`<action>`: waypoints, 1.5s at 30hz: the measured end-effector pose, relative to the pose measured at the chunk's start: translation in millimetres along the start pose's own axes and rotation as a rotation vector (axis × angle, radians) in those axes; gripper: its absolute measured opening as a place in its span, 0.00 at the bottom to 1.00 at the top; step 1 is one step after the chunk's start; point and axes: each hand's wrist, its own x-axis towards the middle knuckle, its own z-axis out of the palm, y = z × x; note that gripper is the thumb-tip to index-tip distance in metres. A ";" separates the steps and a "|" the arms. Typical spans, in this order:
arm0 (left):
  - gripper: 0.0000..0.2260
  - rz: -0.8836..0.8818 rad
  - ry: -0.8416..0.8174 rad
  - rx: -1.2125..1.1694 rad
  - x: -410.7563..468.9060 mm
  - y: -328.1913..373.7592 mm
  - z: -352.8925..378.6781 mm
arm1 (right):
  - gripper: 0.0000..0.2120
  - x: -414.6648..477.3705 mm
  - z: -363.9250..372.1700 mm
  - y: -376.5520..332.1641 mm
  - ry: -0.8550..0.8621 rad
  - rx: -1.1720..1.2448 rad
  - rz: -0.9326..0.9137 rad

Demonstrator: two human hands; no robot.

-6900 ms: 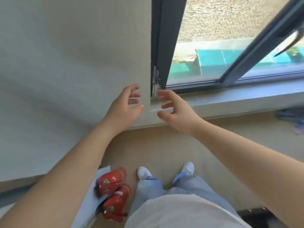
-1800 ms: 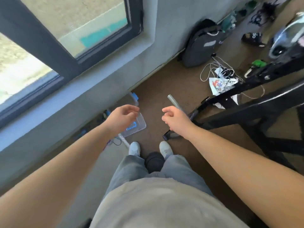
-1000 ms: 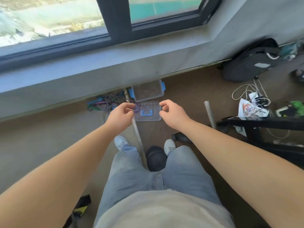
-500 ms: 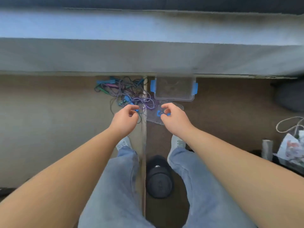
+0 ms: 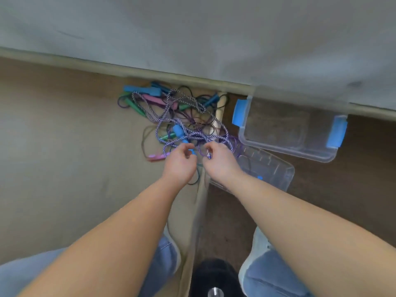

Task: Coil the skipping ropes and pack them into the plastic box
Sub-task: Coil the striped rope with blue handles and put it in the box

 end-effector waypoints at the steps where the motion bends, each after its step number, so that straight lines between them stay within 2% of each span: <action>1: 0.18 0.047 0.015 0.047 17.3 -9.2 4.6 | 0.22 16.0 7.1 3.9 0.023 -0.019 -0.021; 4: 0.25 0.174 0.075 0.200 61.6 -26.9 11.2 | 0.25 58.5 21.1 13.6 0.092 -0.096 -0.109; 8: 0.31 0.344 0.040 0.292 99.7 -31.1 10.8 | 0.28 87.7 25.8 20.1 0.026 -0.215 -0.091; 11: 0.34 0.337 -0.097 0.390 107.0 -25.7 10.3 | 0.19 95.7 26.8 24.4 -0.039 -0.348 -0.037; 13: 0.34 0.338 -0.151 0.497 110.1 -22.8 11.9 | 0.10 97.9 20.3 21.9 -0.077 -0.294 -0.005; 15: 0.32 0.359 -0.165 0.663 112.9 -18.7 11.7 | 0.06 96.1 9.0 17.0 -0.074 -0.158 -0.016; 19: 0.22 0.350 -0.145 0.924 105.2 -9.8 8.0 | 0.09 78.9 -20.7 4.7 -0.061 0.037 -0.049; 23: 0.08 0.516 -0.003 0.859 82.8 7.4 -6.2 | 0.10 57.4 -50.4 -6.7 -0.032 0.034 -0.098; 25: 0.03 0.539 0.036 0.741 73.1 18.1 -15.2 | 0.09 44.7 -66.3 -11.0 0.017 0.067 -0.106; 29: 0.11 0.509 -0.015 0.516 49.8 36.7 -30.0 | 0.09 13.2 -94.0 -18.9 0.095 0.059 -0.157; 32: 0.06 0.531 -0.016 0.476 37.3 43.4 -38.1 | 0.10 -9.8 -111.3 -22.8 0.185 0.136 -0.181; 36: 0.07 0.564 -0.064 0.410 11.4 39.8 -41.5 | 0.08 -30.9 -128.1 -23.0 0.353 0.261 -0.210; 39: 0.07 0.633 -0.112 0.421 -12.1 36.3 -42.0 | 0.08 -47.0 -130.3 -19.4 0.396 0.237 -0.216; 41: 0.08 0.631 -0.076 0.377 -25.9 38.8 -42.5 | 0.08 -58.6 -128.4 -19.1 0.407 0.232 -0.203; 45: 0.13 0.519 0.004 0.085 -52.1 56.8 -44.6 | 0.14 -79.2 -123.3 -21.6 0.477 0.127 -0.070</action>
